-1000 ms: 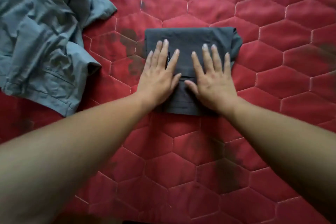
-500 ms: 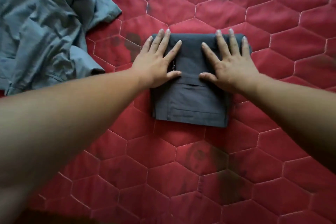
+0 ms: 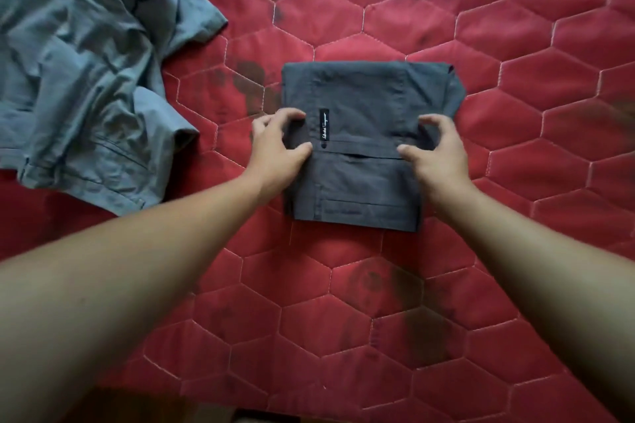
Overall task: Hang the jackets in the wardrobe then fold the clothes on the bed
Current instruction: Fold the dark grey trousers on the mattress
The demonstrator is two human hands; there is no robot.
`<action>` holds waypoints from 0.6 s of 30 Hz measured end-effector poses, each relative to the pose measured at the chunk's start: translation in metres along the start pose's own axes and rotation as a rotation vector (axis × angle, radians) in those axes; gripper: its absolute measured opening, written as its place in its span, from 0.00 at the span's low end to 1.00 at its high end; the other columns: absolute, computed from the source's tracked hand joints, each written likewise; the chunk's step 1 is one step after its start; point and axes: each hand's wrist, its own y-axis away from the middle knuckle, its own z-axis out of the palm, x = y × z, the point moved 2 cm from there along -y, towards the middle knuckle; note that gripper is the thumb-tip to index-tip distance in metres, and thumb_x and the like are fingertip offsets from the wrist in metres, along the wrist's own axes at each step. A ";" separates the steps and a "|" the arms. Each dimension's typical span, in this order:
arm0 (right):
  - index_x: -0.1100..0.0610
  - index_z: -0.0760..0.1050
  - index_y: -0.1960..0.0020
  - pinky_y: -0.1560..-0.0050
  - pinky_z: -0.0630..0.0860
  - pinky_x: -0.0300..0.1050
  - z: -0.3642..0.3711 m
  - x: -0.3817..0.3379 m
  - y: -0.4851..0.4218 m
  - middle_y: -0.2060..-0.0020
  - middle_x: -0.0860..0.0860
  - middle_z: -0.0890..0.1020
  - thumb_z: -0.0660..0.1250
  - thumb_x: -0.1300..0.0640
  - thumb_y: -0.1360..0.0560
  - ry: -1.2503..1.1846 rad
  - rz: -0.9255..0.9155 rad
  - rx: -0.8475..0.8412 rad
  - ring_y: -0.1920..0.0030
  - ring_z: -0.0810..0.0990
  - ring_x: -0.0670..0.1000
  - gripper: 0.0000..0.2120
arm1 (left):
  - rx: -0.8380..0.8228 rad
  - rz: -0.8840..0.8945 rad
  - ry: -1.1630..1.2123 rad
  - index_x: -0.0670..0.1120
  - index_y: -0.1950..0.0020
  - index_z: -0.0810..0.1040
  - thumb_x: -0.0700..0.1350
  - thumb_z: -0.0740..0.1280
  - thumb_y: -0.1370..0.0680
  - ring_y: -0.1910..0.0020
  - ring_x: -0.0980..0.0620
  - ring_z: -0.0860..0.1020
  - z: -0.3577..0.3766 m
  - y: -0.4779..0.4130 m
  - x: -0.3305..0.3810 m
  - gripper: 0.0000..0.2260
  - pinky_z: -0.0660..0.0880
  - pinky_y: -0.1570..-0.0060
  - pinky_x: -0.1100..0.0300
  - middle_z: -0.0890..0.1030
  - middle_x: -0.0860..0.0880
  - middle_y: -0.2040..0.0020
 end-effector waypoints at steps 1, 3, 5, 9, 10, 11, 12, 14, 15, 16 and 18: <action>0.53 0.77 0.41 0.33 0.73 0.44 0.000 -0.004 -0.002 0.45 0.52 0.79 0.76 0.65 0.30 -0.111 0.043 -0.032 0.40 0.78 0.54 0.20 | -0.004 -0.054 0.112 0.52 0.41 0.78 0.37 0.72 0.27 0.40 0.43 0.77 -0.004 -0.003 0.002 0.17 0.74 0.34 0.48 0.73 0.41 0.36; 0.53 0.79 0.48 0.41 0.78 0.44 -0.001 -0.011 -0.006 0.52 0.50 0.82 0.75 0.70 0.32 -0.217 0.128 -0.124 0.46 0.80 0.52 0.18 | -0.066 -0.134 0.296 0.50 0.45 0.79 0.34 0.71 0.27 0.47 0.44 0.80 -0.007 -0.009 0.008 0.15 0.78 0.40 0.46 0.80 0.40 0.42; 0.53 0.81 0.48 0.41 0.79 0.49 -0.002 -0.016 -0.006 0.51 0.52 0.84 0.74 0.72 0.33 -0.242 0.162 -0.262 0.48 0.81 0.52 0.20 | -0.152 -0.133 0.328 0.49 0.44 0.78 0.32 0.71 0.27 0.49 0.46 0.80 -0.008 -0.009 0.008 0.17 0.78 0.41 0.46 0.81 0.42 0.45; 0.53 0.78 0.35 0.38 0.74 0.42 -0.007 -0.031 0.011 0.41 0.52 0.82 0.75 0.66 0.32 0.227 -0.074 -0.361 0.41 0.80 0.51 0.26 | -0.239 -0.041 0.133 0.47 0.36 0.77 0.30 0.70 0.29 0.40 0.48 0.80 -0.014 0.009 0.007 0.23 0.75 0.34 0.49 0.81 0.45 0.39; 0.53 0.75 0.32 0.38 0.72 0.41 -0.008 -0.038 0.020 0.39 0.52 0.81 0.75 0.64 0.31 0.373 -0.167 -0.370 0.39 0.79 0.52 0.28 | -0.246 -0.016 0.087 0.46 0.35 0.77 0.30 0.70 0.29 0.40 0.49 0.80 -0.018 0.016 0.010 0.24 0.75 0.34 0.50 0.81 0.46 0.39; 0.53 0.73 0.30 0.37 0.71 0.42 -0.009 -0.046 0.030 0.39 0.54 0.81 0.74 0.62 0.31 0.473 -0.244 -0.382 0.38 0.78 0.54 0.29 | -0.250 0.011 0.046 0.46 0.33 0.76 0.31 0.69 0.29 0.39 0.50 0.80 -0.022 0.024 0.016 0.25 0.74 0.34 0.51 0.81 0.47 0.38; 0.53 0.71 0.29 0.37 0.72 0.43 -0.011 -0.055 0.040 0.39 0.56 0.81 0.73 0.60 0.30 0.525 -0.290 -0.396 0.38 0.78 0.56 0.30 | -0.254 0.037 0.010 0.45 0.32 0.75 0.31 0.69 0.29 0.38 0.51 0.79 -0.027 0.031 0.023 0.26 0.74 0.33 0.51 0.80 0.47 0.38; 0.51 0.69 0.29 0.39 0.73 0.46 -0.018 -0.076 0.060 0.41 0.58 0.81 0.71 0.57 0.30 0.575 -0.316 -0.407 0.40 0.78 0.59 0.30 | -0.243 0.080 -0.069 0.46 0.30 0.74 0.33 0.69 0.29 0.36 0.51 0.77 -0.041 0.048 0.040 0.27 0.72 0.31 0.52 0.79 0.47 0.35; 0.49 0.67 0.29 0.39 0.74 0.48 -0.023 -0.088 0.069 0.43 0.59 0.80 0.71 0.56 0.30 0.603 -0.315 -0.409 0.41 0.78 0.60 0.31 | -0.225 0.101 -0.117 0.46 0.30 0.74 0.34 0.70 0.29 0.35 0.51 0.77 -0.051 0.057 0.051 0.27 0.71 0.31 0.53 0.79 0.48 0.35; 0.48 0.66 0.29 0.40 0.75 0.50 -0.030 -0.102 0.078 0.45 0.60 0.80 0.70 0.55 0.30 0.636 -0.315 -0.412 0.42 0.78 0.62 0.31 | -0.205 0.121 -0.161 0.47 0.30 0.74 0.35 0.70 0.29 0.35 0.51 0.76 -0.062 0.067 0.061 0.27 0.70 0.30 0.54 0.78 0.48 0.34; 0.46 0.63 0.29 0.43 0.76 0.52 -0.044 -0.132 0.099 0.50 0.58 0.77 0.70 0.52 0.31 0.701 -0.332 -0.418 0.44 0.78 0.64 0.32 | -0.179 0.152 -0.219 0.48 0.29 0.73 0.37 0.71 0.29 0.34 0.50 0.75 -0.086 0.090 0.084 0.27 0.69 0.31 0.55 0.78 0.48 0.34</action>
